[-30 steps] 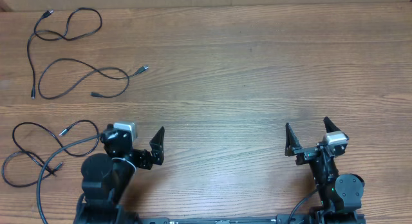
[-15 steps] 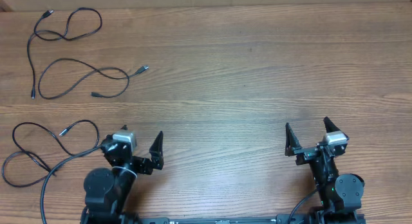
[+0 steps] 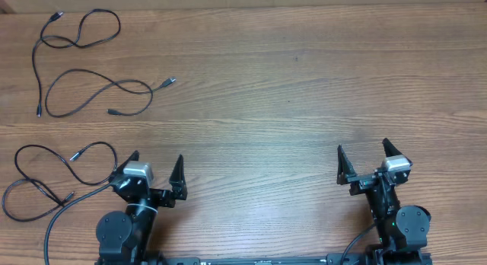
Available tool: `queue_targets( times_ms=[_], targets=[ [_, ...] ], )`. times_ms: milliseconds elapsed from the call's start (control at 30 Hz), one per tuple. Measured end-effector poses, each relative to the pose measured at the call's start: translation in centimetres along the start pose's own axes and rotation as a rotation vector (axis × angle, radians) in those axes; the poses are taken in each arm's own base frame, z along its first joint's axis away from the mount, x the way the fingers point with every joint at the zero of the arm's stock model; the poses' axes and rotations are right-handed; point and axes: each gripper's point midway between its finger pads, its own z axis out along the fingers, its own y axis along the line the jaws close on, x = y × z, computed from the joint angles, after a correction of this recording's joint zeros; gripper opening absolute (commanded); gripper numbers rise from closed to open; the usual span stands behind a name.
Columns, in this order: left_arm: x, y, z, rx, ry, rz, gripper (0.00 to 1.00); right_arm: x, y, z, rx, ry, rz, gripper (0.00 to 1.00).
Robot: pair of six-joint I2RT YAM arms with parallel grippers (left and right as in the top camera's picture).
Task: Untangle cables
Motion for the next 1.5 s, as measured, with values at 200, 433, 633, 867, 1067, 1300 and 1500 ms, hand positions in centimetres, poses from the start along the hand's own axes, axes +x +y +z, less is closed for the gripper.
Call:
queue_targets(
  times_ms=[200, 433, 633, 867, 1067, 1300, 1500],
  targets=[
    [-0.5, 0.7, -0.2, -0.038, -0.038, 0.021, 1.00, 0.0, 0.0, 0.0, 0.000, 0.000, 0.000, 1.00],
    [-1.0, 1.7, 0.4, -0.082, -0.120, 0.047, 1.00, 0.0, 0.0, 0.0, 0.000, 0.000, 0.000, 1.00],
    [-0.3, 2.3, 1.0, -0.100, -0.143, 0.085, 1.00, 0.0, 0.0, 0.0, 0.000, 0.000, 0.000, 1.00],
    [-1.0, 3.2, 1.0, -0.156, -0.206, 0.092, 1.00, 0.0, 0.0, 0.0, 0.000, 0.000, 0.000, 1.00],
    [-0.2, 4.0, 1.2, -0.194, -0.203, 0.089, 1.00, 0.0, 0.0, 0.0, 0.000, 0.000, 0.000, 1.00],
    [2.1, 5.6, 1.2, -0.276, -0.110, 0.080, 1.00, 0.0, 0.0, 0.0, 0.000, 0.000, 0.000, 1.00],
    [2.0, 5.9, 1.1, -0.295, -0.113, 0.083, 1.00, 0.0, 0.0, 0.0, 0.000, 0.000, 0.000, 1.00]
  ],
)
